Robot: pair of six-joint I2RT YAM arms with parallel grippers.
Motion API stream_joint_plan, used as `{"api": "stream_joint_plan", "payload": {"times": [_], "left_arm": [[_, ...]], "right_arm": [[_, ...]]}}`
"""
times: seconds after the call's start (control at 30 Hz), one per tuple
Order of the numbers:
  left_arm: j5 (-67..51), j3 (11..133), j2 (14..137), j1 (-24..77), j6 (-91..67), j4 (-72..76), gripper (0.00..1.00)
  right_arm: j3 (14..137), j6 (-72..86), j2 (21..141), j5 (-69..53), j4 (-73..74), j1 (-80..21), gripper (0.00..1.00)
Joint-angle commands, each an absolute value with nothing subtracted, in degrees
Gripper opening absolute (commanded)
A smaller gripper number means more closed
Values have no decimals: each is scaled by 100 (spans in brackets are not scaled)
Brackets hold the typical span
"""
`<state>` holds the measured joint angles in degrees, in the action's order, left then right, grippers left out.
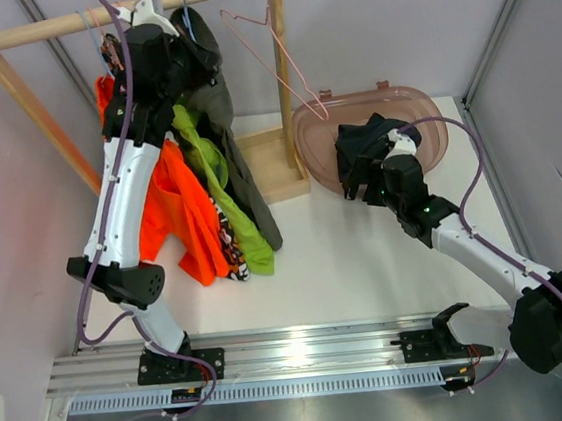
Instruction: Remove the shorts from the hanger
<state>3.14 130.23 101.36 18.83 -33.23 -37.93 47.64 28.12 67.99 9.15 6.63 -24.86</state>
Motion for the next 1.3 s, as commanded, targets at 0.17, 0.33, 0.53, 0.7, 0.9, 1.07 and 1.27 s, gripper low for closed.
{"api": "stream_joint_plan", "payload": {"times": [0.17,0.33,0.53,0.7,0.9,1.07,1.27], "left_arm": [[-140,13755,9756,1863,-3489,-3445,0],[-264,13318,9423,1898,-3656,-3384,0],[-220,12579,8896,2021,-3744,-3120,0],[-255,12419,8693,2065,-3823,-3085,0],[-290,12244,8455,2074,-3885,-3067,0],[-316,11936,8271,2074,-3911,-2918,0],[-229,11935,8227,2074,-3754,-2962,0]], "right_arm": [[5676,2365,6460,1072,255,-3822,99],[6887,2075,6837,1528,352,-5050,100],[8285,1671,7751,1925,264,-5905,100],[9052,1679,8550,1995,273,-5977,99],[9281,1889,9026,2030,62,-5977,99],[9325,1951,9272,2003,-132,-6029,54],[8940,1811,8879,2372,-88,-6380,0]]}}
